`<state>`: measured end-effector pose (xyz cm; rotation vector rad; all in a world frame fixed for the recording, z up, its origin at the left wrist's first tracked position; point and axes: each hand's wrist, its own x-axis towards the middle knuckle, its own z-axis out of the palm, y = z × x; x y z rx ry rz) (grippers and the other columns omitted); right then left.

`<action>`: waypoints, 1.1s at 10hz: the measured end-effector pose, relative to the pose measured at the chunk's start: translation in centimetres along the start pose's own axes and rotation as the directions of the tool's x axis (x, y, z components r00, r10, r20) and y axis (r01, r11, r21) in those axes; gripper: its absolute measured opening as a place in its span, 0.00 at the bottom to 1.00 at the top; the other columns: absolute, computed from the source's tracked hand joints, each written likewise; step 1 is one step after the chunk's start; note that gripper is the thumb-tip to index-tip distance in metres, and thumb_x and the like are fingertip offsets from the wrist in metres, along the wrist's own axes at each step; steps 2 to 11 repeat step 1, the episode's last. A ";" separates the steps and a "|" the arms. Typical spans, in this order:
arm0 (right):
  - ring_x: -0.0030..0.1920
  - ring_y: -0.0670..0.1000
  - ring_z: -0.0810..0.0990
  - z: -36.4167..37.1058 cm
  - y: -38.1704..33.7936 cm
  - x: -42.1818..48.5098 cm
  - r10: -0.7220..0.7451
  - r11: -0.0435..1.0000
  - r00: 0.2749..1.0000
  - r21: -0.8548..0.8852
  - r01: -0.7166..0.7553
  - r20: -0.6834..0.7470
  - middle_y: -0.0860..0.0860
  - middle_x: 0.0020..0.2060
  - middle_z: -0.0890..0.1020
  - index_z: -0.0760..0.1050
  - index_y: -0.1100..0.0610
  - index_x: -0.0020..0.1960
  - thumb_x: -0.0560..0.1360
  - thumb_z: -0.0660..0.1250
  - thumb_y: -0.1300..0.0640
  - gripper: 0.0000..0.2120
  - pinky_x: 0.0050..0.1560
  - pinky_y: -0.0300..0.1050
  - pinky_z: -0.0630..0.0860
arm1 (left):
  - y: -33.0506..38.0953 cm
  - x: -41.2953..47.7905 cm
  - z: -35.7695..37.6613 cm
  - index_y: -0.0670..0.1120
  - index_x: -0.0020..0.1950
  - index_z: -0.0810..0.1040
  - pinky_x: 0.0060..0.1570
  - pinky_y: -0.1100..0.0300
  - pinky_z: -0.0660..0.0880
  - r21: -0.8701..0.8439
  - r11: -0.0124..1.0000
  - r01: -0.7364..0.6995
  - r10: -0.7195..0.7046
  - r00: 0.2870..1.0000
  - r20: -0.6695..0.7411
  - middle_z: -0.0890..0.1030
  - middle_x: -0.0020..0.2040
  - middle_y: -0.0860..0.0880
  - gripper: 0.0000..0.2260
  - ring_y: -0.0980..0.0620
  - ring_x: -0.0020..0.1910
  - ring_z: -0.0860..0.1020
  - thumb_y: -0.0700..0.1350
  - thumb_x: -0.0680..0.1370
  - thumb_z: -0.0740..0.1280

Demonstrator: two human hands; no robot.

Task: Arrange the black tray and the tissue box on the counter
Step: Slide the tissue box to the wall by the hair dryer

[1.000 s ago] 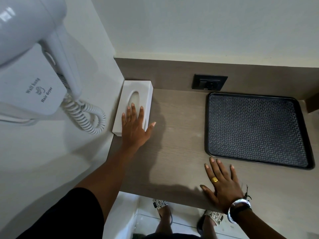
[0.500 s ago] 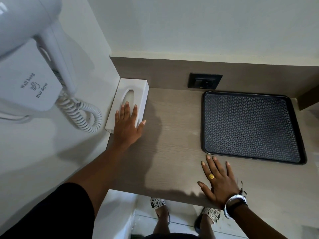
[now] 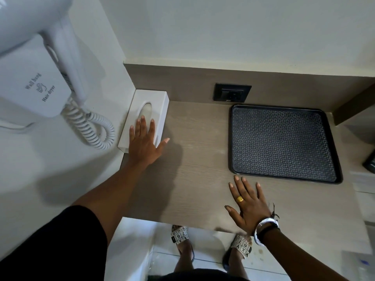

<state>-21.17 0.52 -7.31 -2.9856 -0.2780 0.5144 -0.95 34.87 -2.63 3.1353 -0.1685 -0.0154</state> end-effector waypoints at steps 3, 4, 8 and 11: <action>0.77 0.55 0.51 -1.6 -0.6 -0.5 -0.001 0.999 0.999 0.048 0.002 -0.032 0.52 0.77 0.54 0.55 0.50 0.77 0.76 0.47 0.32 0.35 0.73 0.65 0.50 | 1.9 -0.8 -1.9 0.42 0.79 0.55 0.78 0.39 0.51 -0.066 0.997 0.032 -0.037 0.997 -0.068 0.54 0.80 0.36 0.43 0.38 0.80 0.53 0.71 0.75 0.51; 0.77 0.55 0.51 -1.6 -0.6 -0.5 -0.001 0.999 0.999 0.048 0.002 -0.032 0.52 0.77 0.54 0.55 0.50 0.77 0.76 0.47 0.32 0.35 0.73 0.65 0.50 | 1.9 -0.8 -1.9 0.42 0.79 0.55 0.78 0.39 0.51 -0.066 0.997 0.032 -0.037 0.997 -0.068 0.54 0.80 0.36 0.43 0.38 0.80 0.53 0.71 0.75 0.51; 0.77 0.55 0.51 -1.6 -0.6 -0.5 -0.001 0.999 0.999 0.048 0.002 -0.032 0.52 0.77 0.54 0.55 0.50 0.77 0.76 0.47 0.32 0.35 0.73 0.65 0.50 | 1.9 -0.8 -1.9 0.42 0.79 0.55 0.78 0.39 0.51 -0.066 0.997 0.032 -0.037 0.997 -0.068 0.54 0.80 0.36 0.43 0.38 0.80 0.53 0.71 0.75 0.51; 0.77 0.55 0.51 -1.6 -0.6 -0.5 -0.001 0.999 0.999 0.048 0.002 -0.032 0.52 0.77 0.54 0.55 0.50 0.77 0.76 0.47 0.32 0.35 0.73 0.65 0.50 | 1.9 -0.8 -1.9 0.42 0.79 0.55 0.78 0.39 0.51 -0.066 0.997 0.032 -0.037 0.997 -0.068 0.54 0.80 0.36 0.43 0.38 0.80 0.53 0.71 0.75 0.51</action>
